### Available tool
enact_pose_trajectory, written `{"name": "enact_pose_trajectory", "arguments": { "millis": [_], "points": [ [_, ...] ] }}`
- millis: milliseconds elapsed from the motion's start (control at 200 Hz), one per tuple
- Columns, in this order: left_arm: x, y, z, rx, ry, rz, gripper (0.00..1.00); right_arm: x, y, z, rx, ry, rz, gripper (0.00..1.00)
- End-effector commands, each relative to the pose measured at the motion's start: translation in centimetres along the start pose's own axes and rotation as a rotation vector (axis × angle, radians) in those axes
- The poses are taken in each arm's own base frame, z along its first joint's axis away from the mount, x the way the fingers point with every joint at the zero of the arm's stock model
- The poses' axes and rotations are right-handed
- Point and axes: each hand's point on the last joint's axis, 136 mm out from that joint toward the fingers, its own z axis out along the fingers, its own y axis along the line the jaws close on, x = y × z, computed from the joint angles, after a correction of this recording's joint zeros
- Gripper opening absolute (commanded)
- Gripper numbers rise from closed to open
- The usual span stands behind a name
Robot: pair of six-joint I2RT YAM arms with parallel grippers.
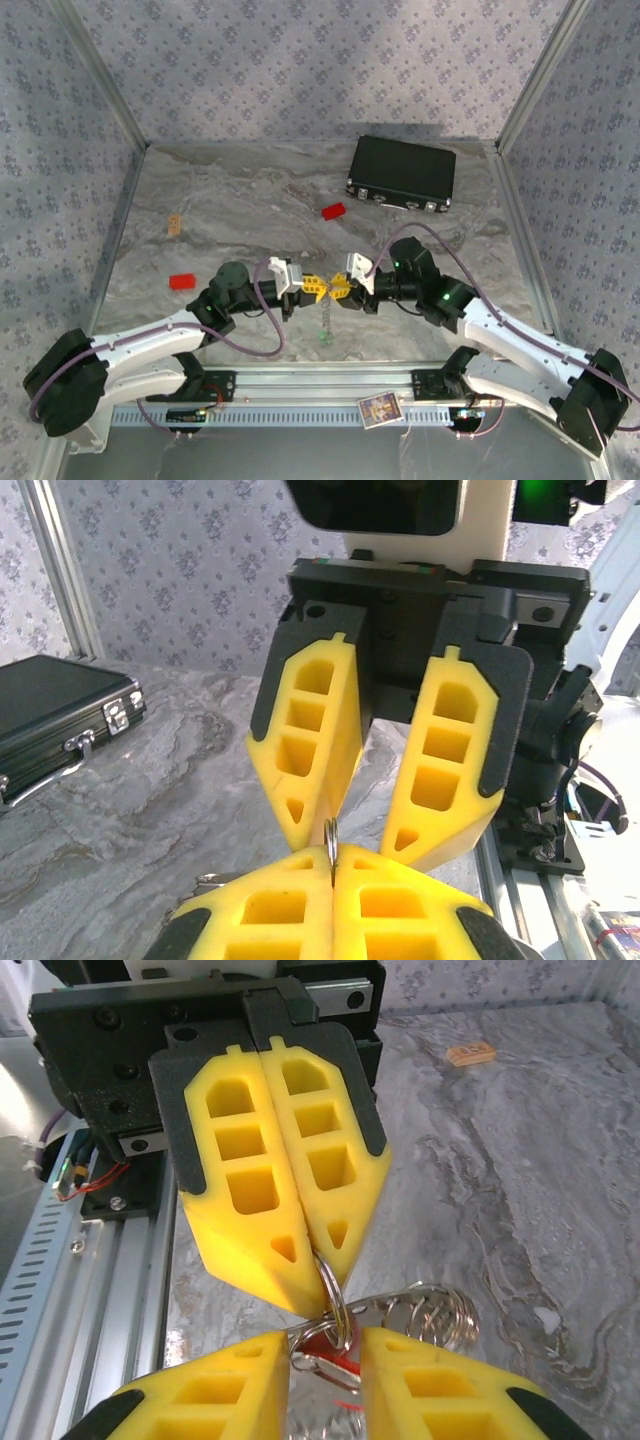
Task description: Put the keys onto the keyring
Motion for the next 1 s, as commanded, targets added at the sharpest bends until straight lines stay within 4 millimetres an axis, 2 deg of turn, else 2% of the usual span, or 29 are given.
{"name": "enact_pose_trajectory", "arguments": {
  "millis": [0, 110, 330, 475, 555, 729, 869, 999],
  "points": [
    [-1.9, -1.1, -0.3, 0.052, -0.061, 0.066, 0.0, -2.2, 0.3, -0.3, -0.039, -0.056, -0.007, 0.23],
    [-2.1, -1.2, -0.4, 0.059, -0.064, 0.071, 0.0, -2.5, 0.4, -0.3, -0.048, -0.065, -0.013, 0.19],
    [-1.8, -1.1, -0.3, 0.053, -0.038, 0.07, 0.03, -2.5, 0.7, -0.5, -0.059, -0.044, -0.036, 0.0],
    [-1.0, -0.6, -0.3, 0.025, 0.021, 0.073, 0.16, -2.2, 0.7, -0.8, -0.059, 0.004, -0.058, 0.0],
    [-0.5, -0.3, -0.4, 0.01, 0.06, 0.077, 0.19, -2.1, 0.7, -0.9, -0.06, 0.036, -0.068, 0.0],
    [0.4, 0.2, -0.3, -0.015, 0.134, 0.077, 0.2, -1.3, 0.7, -1.0, -0.077, 0.129, -0.082, 0.0],
    [0.0, 0.2, -0.3, -0.01, 0.126, 0.082, 0.2, -0.4, 0.6, -0.7, -0.08, 0.221, -0.109, 0.0],
    [-0.3, -0.1, -0.2, 0.005, 0.122, 0.084, 0.19, -0.4, 0.5, -0.4, -0.085, 0.26, -0.137, 0.0]
  ]
}}
